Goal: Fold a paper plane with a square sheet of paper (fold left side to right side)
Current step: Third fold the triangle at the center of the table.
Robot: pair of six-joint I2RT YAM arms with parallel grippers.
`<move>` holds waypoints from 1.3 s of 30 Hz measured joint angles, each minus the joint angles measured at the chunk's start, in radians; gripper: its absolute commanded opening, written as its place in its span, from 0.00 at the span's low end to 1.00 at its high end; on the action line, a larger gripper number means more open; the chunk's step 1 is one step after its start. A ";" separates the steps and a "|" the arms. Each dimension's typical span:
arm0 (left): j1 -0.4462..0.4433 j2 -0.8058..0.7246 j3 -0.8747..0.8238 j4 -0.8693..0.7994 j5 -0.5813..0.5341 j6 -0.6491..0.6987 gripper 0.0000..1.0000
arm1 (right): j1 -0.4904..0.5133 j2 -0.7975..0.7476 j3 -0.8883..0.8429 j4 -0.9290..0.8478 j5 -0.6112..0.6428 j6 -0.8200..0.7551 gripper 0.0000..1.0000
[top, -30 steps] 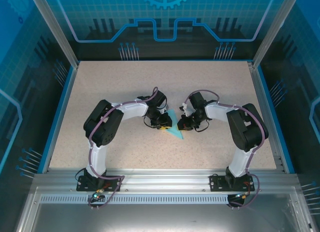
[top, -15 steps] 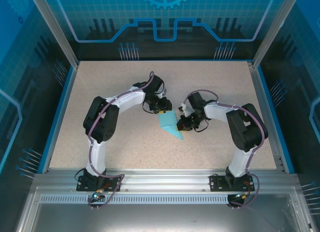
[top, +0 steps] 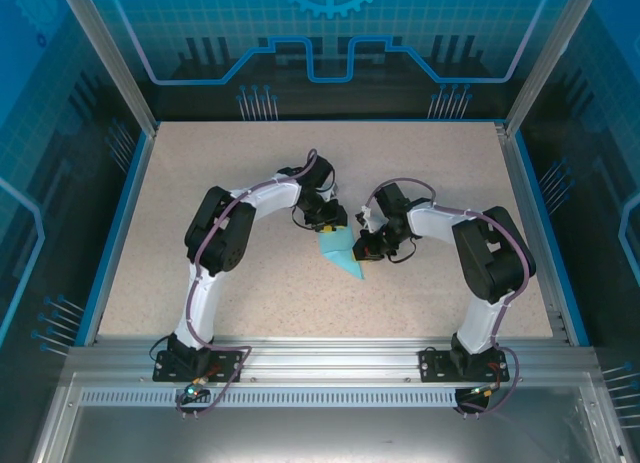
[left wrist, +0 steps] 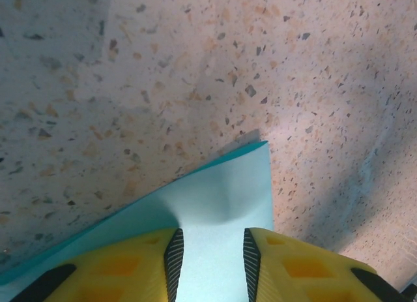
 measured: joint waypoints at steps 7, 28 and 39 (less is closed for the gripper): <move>0.000 0.001 0.000 -0.002 -0.001 0.016 0.34 | 0.000 0.000 0.016 -0.008 0.023 -0.007 0.00; 0.000 0.002 0.000 -0.002 -0.003 0.019 0.35 | 0.000 0.054 0.032 -0.026 0.034 -0.010 0.00; -0.005 -0.065 -0.017 -0.062 -0.019 0.044 0.39 | 0.000 0.066 0.048 -0.050 0.038 -0.014 0.00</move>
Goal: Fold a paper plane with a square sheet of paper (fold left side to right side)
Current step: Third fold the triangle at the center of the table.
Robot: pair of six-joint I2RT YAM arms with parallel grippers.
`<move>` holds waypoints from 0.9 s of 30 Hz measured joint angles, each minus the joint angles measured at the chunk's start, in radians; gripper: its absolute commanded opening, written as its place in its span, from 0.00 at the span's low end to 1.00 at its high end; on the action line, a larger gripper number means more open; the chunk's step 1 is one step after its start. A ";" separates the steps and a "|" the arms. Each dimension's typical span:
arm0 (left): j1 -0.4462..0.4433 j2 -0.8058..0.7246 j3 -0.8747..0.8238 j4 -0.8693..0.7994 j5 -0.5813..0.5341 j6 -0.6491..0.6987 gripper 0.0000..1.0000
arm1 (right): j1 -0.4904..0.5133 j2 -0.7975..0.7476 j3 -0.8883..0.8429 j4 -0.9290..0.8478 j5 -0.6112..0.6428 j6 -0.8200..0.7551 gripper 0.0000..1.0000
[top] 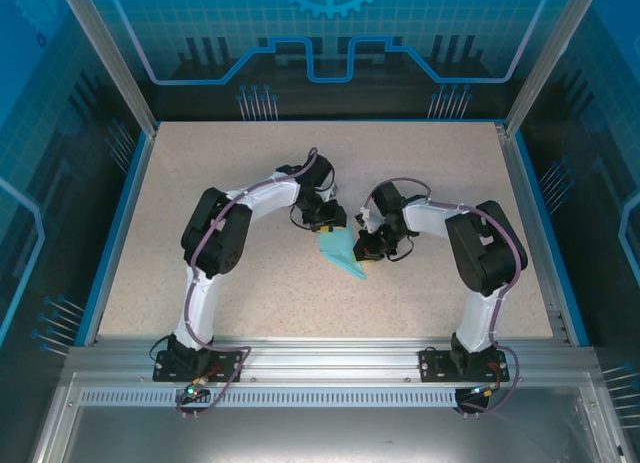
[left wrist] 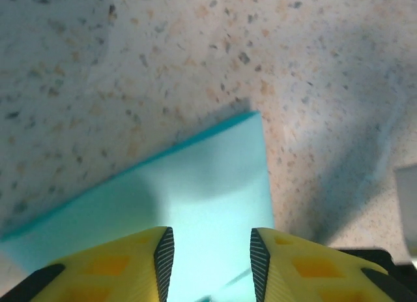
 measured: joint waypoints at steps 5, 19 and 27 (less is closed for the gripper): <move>-0.010 -0.191 -0.175 0.036 0.006 -0.013 0.35 | 0.000 0.000 0.000 -0.001 0.002 0.000 0.00; -0.134 -0.236 -0.375 0.198 0.067 -0.120 0.33 | 0.000 0.005 0.008 -0.010 0.003 0.000 0.00; -0.133 -0.199 -0.375 0.215 0.062 -0.127 0.33 | 0.000 0.006 0.010 -0.013 0.002 0.000 0.00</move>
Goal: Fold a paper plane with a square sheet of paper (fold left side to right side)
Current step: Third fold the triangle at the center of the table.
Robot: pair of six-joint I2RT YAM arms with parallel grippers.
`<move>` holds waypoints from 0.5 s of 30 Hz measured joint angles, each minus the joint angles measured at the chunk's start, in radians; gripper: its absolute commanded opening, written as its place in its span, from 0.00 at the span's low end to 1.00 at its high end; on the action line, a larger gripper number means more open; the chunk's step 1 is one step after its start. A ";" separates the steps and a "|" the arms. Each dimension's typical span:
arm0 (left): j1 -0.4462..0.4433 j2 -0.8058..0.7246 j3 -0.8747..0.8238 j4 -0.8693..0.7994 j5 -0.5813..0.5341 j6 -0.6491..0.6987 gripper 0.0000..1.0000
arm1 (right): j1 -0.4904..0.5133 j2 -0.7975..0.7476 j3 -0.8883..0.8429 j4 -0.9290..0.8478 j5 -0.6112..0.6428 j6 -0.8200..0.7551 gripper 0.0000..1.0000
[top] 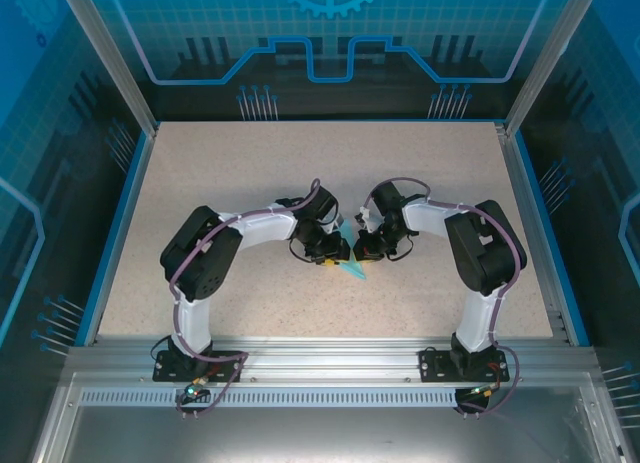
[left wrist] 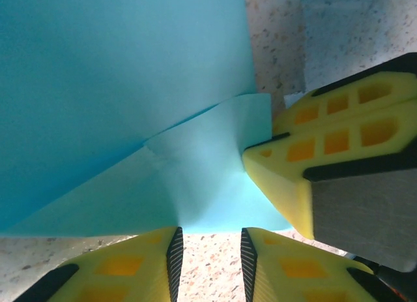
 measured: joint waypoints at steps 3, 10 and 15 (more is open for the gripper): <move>0.000 0.013 0.000 0.000 -0.002 0.000 0.33 | 0.000 0.001 0.001 -0.002 0.000 -0.001 0.00; 0.000 0.015 0.000 0.000 -0.003 0.000 0.34 | 0.000 0.004 0.006 -0.008 0.000 -0.008 0.00; 0.000 -0.035 0.000 -0.028 -0.026 0.001 0.34 | 0.000 0.006 0.009 -0.012 0.000 -0.011 0.00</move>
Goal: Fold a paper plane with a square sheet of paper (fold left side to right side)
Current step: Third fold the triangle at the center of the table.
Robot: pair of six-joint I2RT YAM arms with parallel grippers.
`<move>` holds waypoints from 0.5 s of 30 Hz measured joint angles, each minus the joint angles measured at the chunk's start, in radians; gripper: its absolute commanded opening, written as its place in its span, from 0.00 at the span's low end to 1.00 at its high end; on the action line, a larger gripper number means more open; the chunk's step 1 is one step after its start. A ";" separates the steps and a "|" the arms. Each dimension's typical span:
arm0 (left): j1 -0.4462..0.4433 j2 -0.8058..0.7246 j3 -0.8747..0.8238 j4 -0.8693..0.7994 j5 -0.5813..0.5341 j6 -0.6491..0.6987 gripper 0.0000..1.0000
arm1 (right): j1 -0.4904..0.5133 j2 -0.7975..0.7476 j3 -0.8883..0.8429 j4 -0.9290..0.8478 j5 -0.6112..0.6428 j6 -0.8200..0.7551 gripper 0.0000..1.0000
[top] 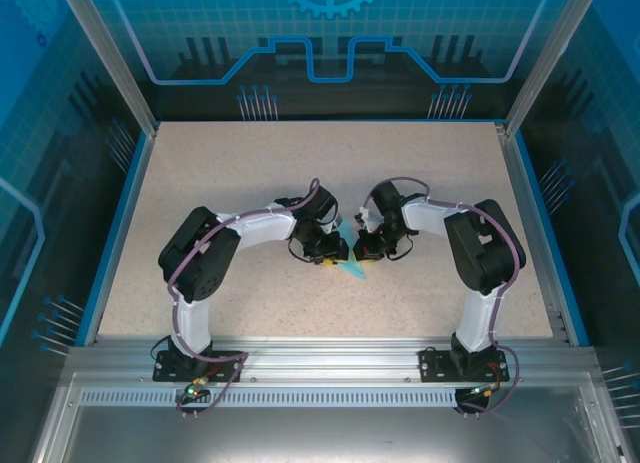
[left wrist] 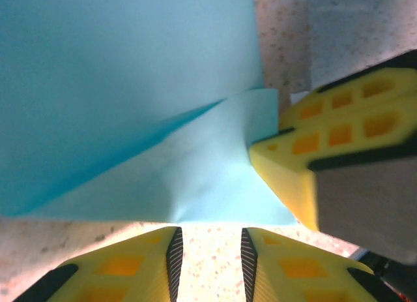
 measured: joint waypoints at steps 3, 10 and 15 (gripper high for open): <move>0.000 -0.043 0.000 -0.002 -0.006 0.000 0.34 | 0.000 0.000 0.001 -0.001 0.000 0.000 0.00; 0.003 -0.029 0.007 -0.003 -0.018 0.002 0.34 | 0.000 0.001 0.003 -0.003 0.000 0.000 0.00; 0.011 0.043 0.031 0.000 -0.024 0.002 0.34 | 0.000 0.001 0.003 -0.003 0.000 0.000 0.00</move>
